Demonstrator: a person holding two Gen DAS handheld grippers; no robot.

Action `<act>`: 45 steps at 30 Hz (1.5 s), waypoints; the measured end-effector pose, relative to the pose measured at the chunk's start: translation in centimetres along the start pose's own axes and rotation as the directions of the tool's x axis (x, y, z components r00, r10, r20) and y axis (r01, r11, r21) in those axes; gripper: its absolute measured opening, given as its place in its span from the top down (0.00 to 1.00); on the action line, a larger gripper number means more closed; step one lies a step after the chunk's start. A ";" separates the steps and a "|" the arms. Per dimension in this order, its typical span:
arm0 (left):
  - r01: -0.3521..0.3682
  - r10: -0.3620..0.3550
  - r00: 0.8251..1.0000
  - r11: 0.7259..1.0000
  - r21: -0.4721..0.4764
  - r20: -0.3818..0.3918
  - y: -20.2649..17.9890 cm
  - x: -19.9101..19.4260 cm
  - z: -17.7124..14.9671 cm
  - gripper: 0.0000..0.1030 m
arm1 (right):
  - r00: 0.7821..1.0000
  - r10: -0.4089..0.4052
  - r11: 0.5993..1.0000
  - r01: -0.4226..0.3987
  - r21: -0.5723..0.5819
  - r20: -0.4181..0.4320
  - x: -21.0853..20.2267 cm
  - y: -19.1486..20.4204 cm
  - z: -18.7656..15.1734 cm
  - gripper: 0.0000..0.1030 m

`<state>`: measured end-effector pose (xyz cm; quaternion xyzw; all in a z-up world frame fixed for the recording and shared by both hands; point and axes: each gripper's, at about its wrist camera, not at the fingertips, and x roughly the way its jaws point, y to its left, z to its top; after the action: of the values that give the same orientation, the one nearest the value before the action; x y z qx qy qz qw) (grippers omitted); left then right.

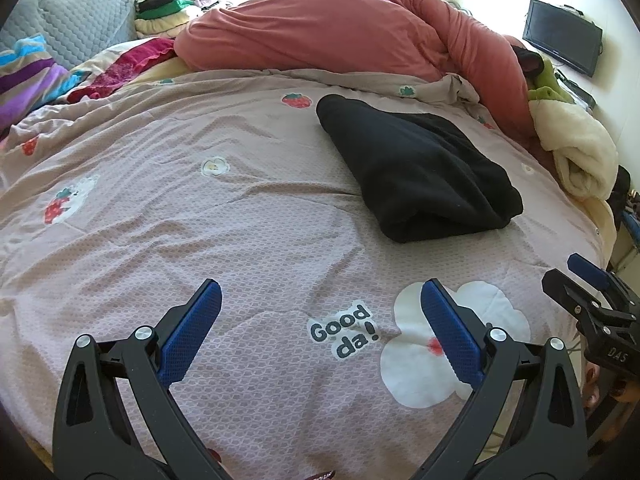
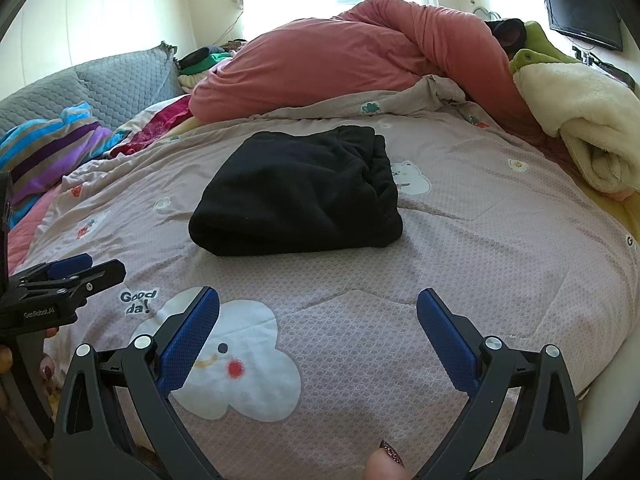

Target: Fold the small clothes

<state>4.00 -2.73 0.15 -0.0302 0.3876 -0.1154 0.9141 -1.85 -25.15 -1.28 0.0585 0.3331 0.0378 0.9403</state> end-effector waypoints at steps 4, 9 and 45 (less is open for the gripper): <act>-0.007 0.007 1.000 1.000 -0.001 0.000 0.1 0.0 0.0 0.09 | 1.000 0.000 1.000 0.000 0.001 0.000 0.0 0.1 0.0 0.05; -0.017 0.017 1.000 1.000 0.000 -0.007 0.2 0.1 0.0 0.09 | 1.000 0.001 1.000 -0.001 0.001 -0.002 0.0 0.1 0.0 0.05; -0.044 0.044 0.999 0.999 0.010 -0.013 0.1 0.1 -0.2 0.09 | 1.000 -0.002 1.000 0.002 -0.004 -0.007 -0.1 0.2 -0.4 0.05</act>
<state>3.91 -2.60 -0.09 -0.0166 0.3936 -0.0971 0.9140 -2.15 -24.92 -1.52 0.0563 0.3363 0.0378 0.9393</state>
